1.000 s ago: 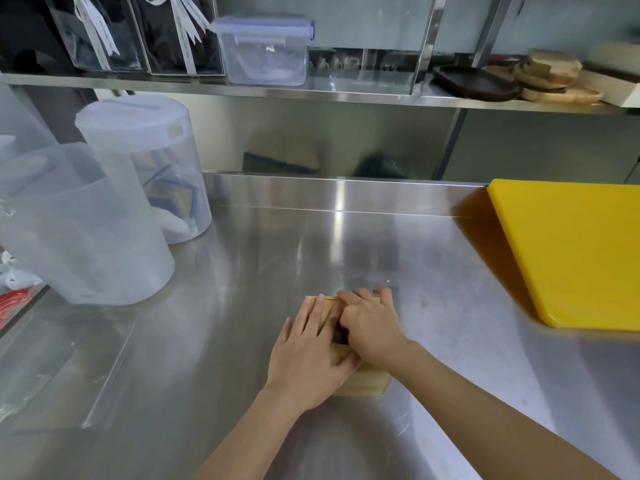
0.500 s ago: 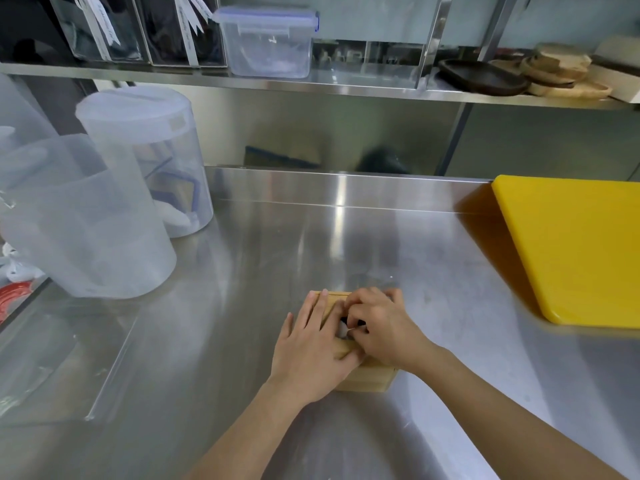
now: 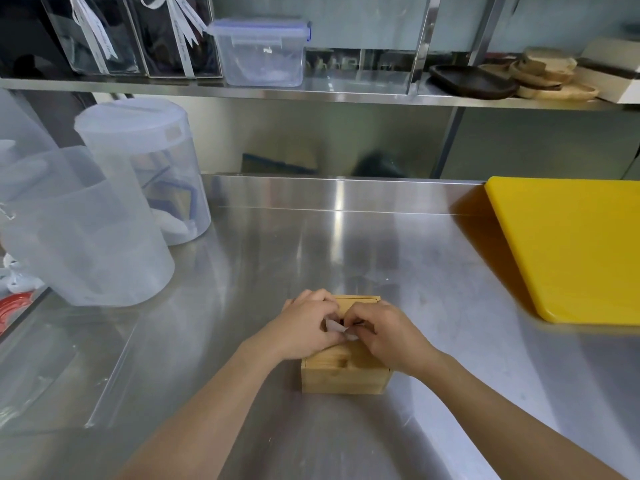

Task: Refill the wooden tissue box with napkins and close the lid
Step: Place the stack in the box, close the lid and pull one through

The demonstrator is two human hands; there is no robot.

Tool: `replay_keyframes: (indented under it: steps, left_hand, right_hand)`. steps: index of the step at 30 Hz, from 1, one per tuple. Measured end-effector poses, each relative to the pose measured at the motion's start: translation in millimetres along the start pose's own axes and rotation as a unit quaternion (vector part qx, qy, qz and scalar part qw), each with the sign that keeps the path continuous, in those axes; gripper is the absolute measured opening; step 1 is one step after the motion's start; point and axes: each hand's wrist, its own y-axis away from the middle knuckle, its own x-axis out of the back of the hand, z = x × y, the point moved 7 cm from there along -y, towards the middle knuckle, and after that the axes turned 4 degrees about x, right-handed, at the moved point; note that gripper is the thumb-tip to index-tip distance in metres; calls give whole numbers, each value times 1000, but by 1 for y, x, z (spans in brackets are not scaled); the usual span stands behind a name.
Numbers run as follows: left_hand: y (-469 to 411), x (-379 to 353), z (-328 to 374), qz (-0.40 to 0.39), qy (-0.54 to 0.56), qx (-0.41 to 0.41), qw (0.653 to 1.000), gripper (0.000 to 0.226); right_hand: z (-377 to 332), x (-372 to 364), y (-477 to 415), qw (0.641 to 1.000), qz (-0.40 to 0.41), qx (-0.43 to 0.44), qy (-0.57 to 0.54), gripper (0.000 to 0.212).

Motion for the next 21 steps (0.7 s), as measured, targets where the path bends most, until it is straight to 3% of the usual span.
replay_keyframes:
  steps: [6,9,12,21]
  left_hand:
    - [-3,12,-2,1,23,-11,1000,15]
    - [2,13,-5,24,67,1,998,16]
    - [6,12,-10,40,105,2,994,17]
    - [8,13,-31,102,199,-3,975,20]
  right_hand:
    - [12,9,6,996,48,-59,-49,11]
    - [24,6,5,991,9,-103,-88,14]
    - [30,3,5,991,-46,-112,-51,17]
    - [24,0,-6,980,-28,-140,-140,18]
